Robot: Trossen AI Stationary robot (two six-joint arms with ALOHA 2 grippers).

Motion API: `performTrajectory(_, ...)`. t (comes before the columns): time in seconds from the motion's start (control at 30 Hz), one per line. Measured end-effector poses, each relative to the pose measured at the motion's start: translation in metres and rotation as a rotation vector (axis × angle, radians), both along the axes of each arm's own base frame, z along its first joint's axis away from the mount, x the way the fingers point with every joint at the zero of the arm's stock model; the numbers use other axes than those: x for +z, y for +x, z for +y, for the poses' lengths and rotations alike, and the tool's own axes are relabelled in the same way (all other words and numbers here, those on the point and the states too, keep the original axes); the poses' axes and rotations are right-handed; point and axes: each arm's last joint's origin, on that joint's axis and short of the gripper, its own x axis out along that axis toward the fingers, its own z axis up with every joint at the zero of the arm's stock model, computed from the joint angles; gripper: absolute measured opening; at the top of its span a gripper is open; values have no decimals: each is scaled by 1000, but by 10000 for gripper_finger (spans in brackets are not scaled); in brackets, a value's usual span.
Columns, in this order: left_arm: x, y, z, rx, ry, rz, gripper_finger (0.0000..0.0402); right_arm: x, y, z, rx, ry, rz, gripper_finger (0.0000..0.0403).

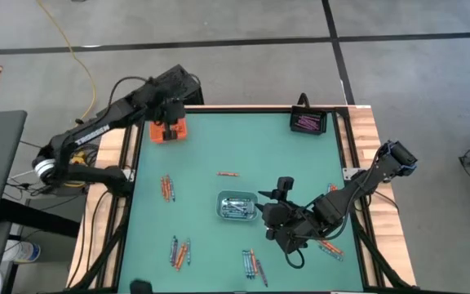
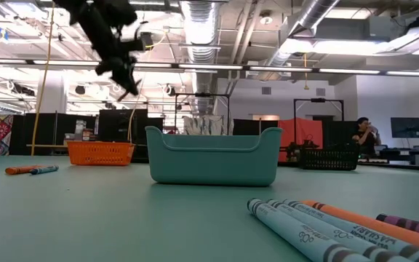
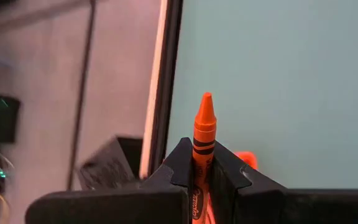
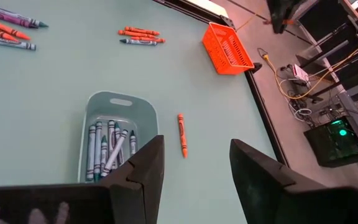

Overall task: Sort crayons
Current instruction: Put the orange crayon into the orange bin

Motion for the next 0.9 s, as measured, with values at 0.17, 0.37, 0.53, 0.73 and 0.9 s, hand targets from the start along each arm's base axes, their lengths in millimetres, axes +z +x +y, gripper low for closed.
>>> performTrajectory(0.17, -32, -9, 39, 85, -122, 68, 7, 0, 0, 0, 0, 0, 0, 182)
performTrajectory(0.37, -72, -13, 68, 150, -257, 131, 8, 0, 0, 0, 0, 0, -1, 182)
performTrajectory(0.53, -94, -8, 80, 191, -306, 167, 24, 0, 0, 0, 0, 0, -1, 182)
performTrajectory(0.73, -104, -8, 82, 246, -332, 207, 19, 0, 0, 0, 0, 0, -1, 182)
performTrajectory(0.9, -106, -11, 80, 275, -361, 233, 27, 0, 0, 0, 0, 1, -2, 182)
